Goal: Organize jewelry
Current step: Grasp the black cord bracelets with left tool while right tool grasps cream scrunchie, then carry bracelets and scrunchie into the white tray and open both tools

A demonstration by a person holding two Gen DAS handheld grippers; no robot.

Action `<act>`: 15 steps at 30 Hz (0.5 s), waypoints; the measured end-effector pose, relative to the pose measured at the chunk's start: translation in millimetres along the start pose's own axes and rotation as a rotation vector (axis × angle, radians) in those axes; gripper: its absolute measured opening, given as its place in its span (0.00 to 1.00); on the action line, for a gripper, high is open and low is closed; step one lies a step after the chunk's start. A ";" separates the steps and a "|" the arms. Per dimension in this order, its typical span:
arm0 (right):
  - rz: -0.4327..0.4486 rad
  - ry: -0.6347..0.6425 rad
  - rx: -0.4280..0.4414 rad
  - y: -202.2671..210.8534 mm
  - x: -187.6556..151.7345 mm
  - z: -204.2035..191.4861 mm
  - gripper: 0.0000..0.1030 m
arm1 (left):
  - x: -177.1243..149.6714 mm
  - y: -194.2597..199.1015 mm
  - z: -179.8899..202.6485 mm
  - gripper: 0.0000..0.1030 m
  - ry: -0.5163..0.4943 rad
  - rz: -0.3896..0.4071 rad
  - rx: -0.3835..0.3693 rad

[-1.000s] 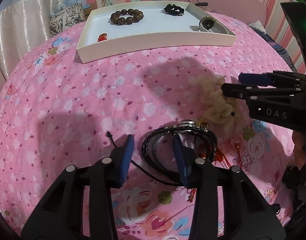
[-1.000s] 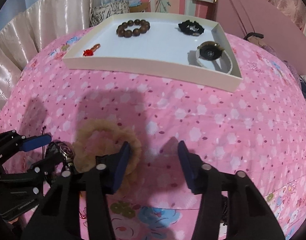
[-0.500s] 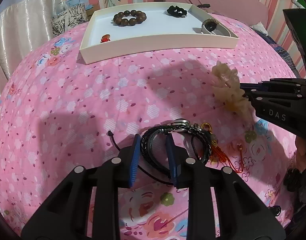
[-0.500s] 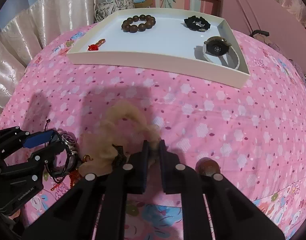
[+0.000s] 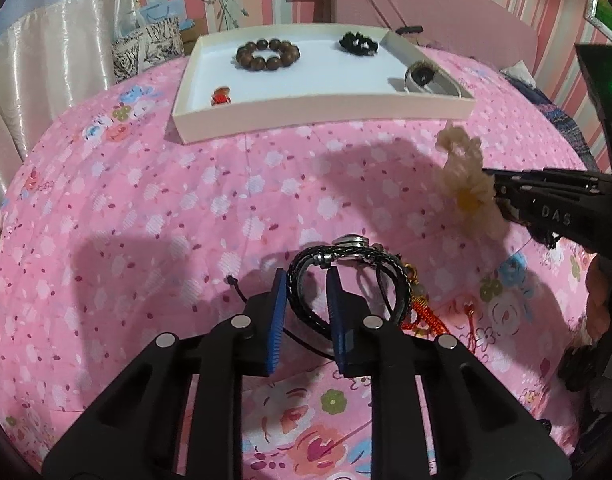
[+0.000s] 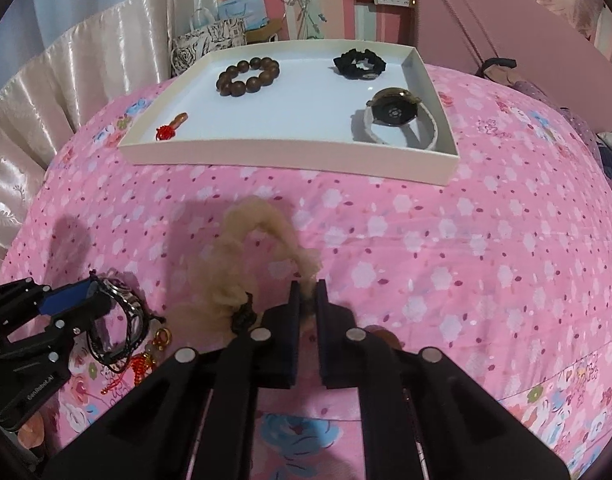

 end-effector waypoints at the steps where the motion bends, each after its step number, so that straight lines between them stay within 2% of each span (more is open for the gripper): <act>1: 0.003 -0.002 0.000 0.5 -0.1 0.3 0.07 | 0.5 3.4 -0.2 0.18 0.002 0.016 -0.002; 7: 0.047 -0.035 0.015 6.7 5.3 5.4 0.06 | 8.1 16.9 -2.3 0.17 0.013 0.081 0.010; 15: 0.111 -0.070 -0.012 19.3 23.0 16.1 0.06 | 38.4 36.7 -17.2 0.17 0.076 0.134 0.044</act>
Point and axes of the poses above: each gripper's, at about its wrist camera, not at the fingertips, and y roughly against the way its jaws point, z to its right, x to its top, the point moved 1 cm from there along -y, roughly the way its jaws point, and after that the axes turned 4 degrees about z, right-handed, at the moved point
